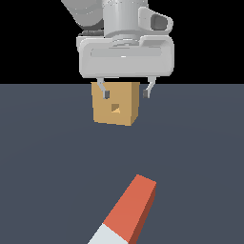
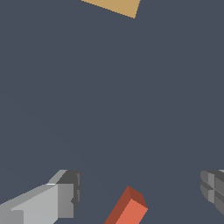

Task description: Insert the peg into the horizontal hole in a box.

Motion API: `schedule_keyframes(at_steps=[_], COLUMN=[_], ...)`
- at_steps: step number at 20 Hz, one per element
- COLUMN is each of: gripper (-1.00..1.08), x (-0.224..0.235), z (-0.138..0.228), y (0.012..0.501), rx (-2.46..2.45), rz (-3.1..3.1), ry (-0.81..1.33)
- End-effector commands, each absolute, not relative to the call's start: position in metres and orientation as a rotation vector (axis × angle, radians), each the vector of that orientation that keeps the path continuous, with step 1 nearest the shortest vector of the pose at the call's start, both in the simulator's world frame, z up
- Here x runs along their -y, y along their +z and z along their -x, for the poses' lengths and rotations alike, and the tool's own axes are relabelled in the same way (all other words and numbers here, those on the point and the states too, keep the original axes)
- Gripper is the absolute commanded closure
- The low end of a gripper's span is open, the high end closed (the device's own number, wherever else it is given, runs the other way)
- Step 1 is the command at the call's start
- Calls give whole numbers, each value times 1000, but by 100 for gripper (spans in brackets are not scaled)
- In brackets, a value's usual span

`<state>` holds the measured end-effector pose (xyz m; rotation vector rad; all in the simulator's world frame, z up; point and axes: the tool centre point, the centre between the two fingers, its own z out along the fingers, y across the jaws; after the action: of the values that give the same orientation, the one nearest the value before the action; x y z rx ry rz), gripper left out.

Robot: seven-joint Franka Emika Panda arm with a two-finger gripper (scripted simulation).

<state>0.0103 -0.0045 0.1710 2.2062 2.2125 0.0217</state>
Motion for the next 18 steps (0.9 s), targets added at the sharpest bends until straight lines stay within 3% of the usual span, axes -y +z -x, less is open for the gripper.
schedule_keyframes(at_steps=[1, 8, 18], gripper=[-92, -92, -92], x=[4, 40, 191], z=[-10, -13, 9], y=[171, 157, 95], rx=[-2213, -2124, -1710], rz=[-2206, -2293, -2627], ry=[22, 18, 3])
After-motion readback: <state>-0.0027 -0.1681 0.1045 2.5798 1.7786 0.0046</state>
